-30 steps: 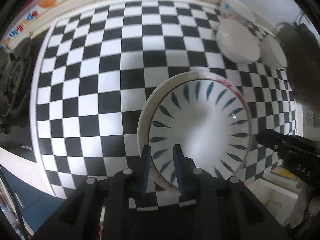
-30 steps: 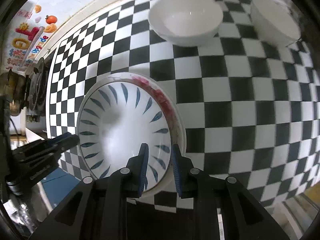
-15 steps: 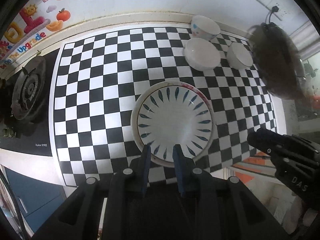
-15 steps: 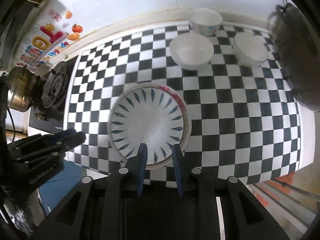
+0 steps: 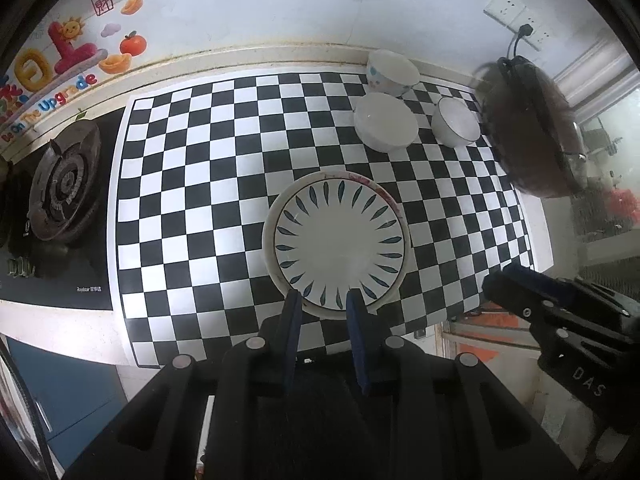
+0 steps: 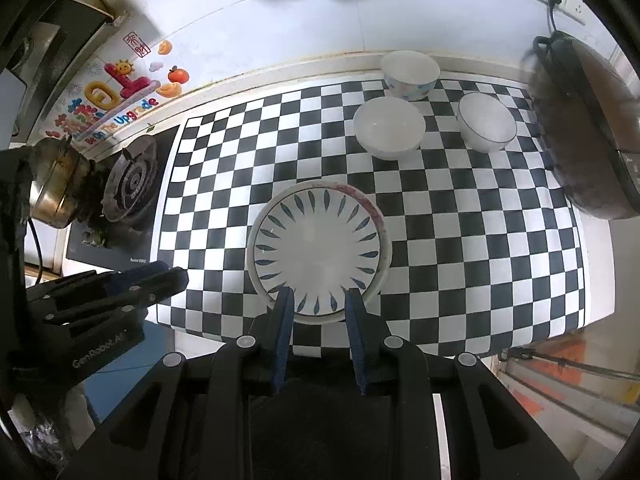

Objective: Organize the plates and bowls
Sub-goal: 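Open both grippers and move them toward the white bowls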

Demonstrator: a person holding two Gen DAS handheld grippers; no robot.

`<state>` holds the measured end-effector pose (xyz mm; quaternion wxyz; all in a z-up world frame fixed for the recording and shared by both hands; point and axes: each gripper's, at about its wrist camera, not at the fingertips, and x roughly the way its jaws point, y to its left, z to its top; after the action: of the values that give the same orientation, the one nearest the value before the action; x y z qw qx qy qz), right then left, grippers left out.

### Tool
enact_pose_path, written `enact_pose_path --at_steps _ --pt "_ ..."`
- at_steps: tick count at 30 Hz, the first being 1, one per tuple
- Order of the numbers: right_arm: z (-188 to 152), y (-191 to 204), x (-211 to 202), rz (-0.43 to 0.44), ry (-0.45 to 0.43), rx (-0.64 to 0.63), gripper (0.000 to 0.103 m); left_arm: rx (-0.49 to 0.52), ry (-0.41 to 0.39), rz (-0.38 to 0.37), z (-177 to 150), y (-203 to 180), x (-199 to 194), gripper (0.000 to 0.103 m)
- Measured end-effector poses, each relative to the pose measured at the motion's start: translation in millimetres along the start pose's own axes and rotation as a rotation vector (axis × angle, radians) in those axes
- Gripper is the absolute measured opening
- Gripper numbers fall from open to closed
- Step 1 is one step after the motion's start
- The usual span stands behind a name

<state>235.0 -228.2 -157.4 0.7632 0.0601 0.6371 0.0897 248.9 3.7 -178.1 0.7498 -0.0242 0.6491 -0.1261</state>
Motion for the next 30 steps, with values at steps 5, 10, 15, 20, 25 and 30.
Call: enact_pose_path --at_steps 5,10,15,20,25,30 --pt "-1.3 -0.2 4.2 0.033 -0.005 0.02 0.054 -0.009 -0.011 -0.03 6.3 3.8 7.0 0.028" --pt "8.6 -26.1 23.6 0.074 0.008 0.08 0.06 -0.062 -0.032 -0.029 34.6 3.9 28.4 0.028" --pt "44.0 -78.6 49.3 0.052 -0.015 0.141 0.06 -0.108 -0.032 -0.042 79.6 -6.1 60.1 0.028" --pt "104.9 -136.6 91.1 0.059 -0.011 0.183 0.06 -0.169 0.055 -0.065 139.1 -24.4 119.5 0.028" --pt "164.3 -174.1 140.2 0.073 0.028 0.185 0.058 -0.221 0.139 -0.05 187.9 -37.4 182.0 0.028" --pt "209.8 -197.0 198.9 0.097 0.118 0.177 0.052 -0.292 0.217 -0.048 217.4 -34.7 234.3 0.028"
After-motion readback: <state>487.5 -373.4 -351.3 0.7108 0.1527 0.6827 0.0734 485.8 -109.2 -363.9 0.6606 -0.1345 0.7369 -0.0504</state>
